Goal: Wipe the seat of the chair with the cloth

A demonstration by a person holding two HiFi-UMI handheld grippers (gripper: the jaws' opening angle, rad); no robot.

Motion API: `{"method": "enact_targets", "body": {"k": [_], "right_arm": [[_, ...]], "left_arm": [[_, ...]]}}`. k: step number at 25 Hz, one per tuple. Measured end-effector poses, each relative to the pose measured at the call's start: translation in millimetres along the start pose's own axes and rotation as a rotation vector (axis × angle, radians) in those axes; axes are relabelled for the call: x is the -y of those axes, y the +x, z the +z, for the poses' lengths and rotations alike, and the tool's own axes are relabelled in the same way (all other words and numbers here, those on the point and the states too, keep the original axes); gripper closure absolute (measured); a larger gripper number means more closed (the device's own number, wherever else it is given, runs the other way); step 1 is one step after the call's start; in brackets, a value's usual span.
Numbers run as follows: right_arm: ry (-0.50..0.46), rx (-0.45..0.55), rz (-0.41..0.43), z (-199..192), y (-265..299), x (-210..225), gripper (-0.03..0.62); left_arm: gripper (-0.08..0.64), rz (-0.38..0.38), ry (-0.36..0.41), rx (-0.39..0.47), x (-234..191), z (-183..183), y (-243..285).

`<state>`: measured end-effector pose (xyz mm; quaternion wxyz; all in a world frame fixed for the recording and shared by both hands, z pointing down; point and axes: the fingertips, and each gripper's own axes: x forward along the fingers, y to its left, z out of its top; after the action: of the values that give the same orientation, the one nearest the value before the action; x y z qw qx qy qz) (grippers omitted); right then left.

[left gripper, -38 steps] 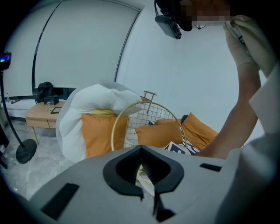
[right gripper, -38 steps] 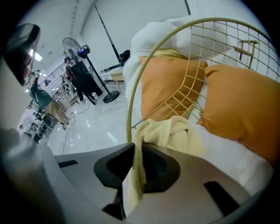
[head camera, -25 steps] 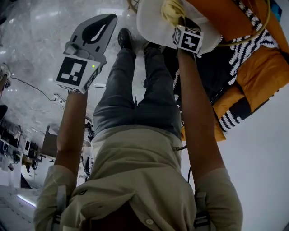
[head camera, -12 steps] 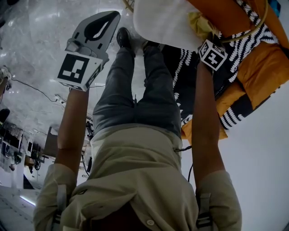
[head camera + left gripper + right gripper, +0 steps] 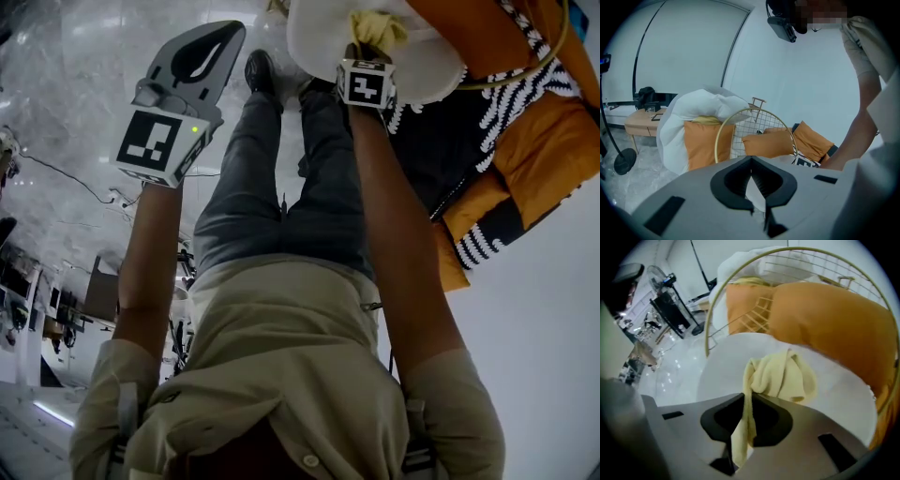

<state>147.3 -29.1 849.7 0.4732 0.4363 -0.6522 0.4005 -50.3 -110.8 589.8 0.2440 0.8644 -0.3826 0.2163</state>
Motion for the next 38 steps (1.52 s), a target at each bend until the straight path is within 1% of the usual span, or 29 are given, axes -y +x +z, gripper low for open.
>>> {"method": "enact_targets", "body": {"k": [2, 3, 4, 5, 6, 8, 11, 14, 16, 18, 20, 24, 27, 29, 31, 33, 36, 38], "right_arm": [[-0.086, -0.016, 0.115, 13.7, 13.0, -58.6, 0.534], [-0.129, -0.021, 0.143, 20.8, 16.6, -80.1, 0.534], [-0.158, -0.024, 0.151, 26.8, 17.8, -94.3, 0.534], [-0.164, -0.026, 0.151, 31.4, 17.0, -102.7, 0.534], [-0.150, -0.026, 0.157, 34.2, 15.6, -108.1, 0.534], [-0.124, -0.014, 0.191, 37.6, 13.2, -118.3, 0.534], [-0.167, 0.003, 0.231, 37.2, 10.0, -124.4, 0.534], [-0.196, -0.007, 0.231, 27.1, 6.2, -107.3, 0.534], [-0.212, -0.025, 0.199, 16.3, 4.1, -86.6, 0.534], [-0.195, -0.040, 0.118, 7.0, -3.1, -46.9, 0.534], [-0.151, -0.040, 0.003, -1.9, -14.5, 12.0, 0.534], [-0.079, -0.066, -0.178, -30.3, -48.0, 121.5, 0.534], [-0.004, -0.089, -0.234, -47.6, -69.3, 178.9, 0.534], [-0.001, -0.077, -0.264, -46.5, -77.6, 201.6, 0.534], [-0.023, -0.070, -0.295, -42.0, -84.2, 212.8, 0.534], [-0.030, -0.068, -0.300, -35.5, -87.4, 207.1, 0.534], [-0.035, -0.082, -0.256, -35.4, -73.6, 169.0, 0.534], [-0.048, -0.107, -0.197, -43.6, -54.5, 131.1, 0.534]], "left_arm": [[0.545, 0.008, 0.000, 0.002, -4.0, 0.5, -3.6], [0.545, 0.011, -0.002, 0.001, -6.0, 1.6, -5.0], [0.545, 0.015, -0.007, 0.001, -7.6, 2.6, -6.4], [0.545, 0.019, -0.014, 0.002, -8.7, 3.2, -7.9], [0.545, 0.023, -0.019, 0.002, -10.0, 2.9, -9.5], [0.545, 0.030, -0.025, 0.004, -14.7, -0.8, -12.6], [0.545, 0.028, -0.032, -0.001, -16.4, -4.5, -12.3], [0.545, 0.022, -0.027, 0.000, -9.2, -1.4, -8.7], [0.545, 0.016, -0.021, 0.001, -8.0, 0.6, -8.3], [0.545, 0.013, -0.016, -0.001, -8.6, 1.6, -7.1], [0.545, 0.012, -0.013, -0.002, -7.6, 1.9, -4.6], [0.545, -0.003, -0.002, -0.001, -1.0, 3.0, 3.4], [0.545, -0.007, 0.008, -0.011, 1.0, 7.6, 8.8], [0.545, -0.004, 0.015, -0.021, 1.9, 7.1, 12.8], [0.545, -0.011, 0.029, -0.013, 3.8, 5.0, 18.4], [0.545, -0.020, 0.038, -0.003, 3.0, 7.5, 19.4], [0.545, -0.020, 0.051, -0.010, -2.4, 14.8, 9.1], [0.545, -0.016, 0.061, -0.017, -3.3, 14.9, 3.4]]}}
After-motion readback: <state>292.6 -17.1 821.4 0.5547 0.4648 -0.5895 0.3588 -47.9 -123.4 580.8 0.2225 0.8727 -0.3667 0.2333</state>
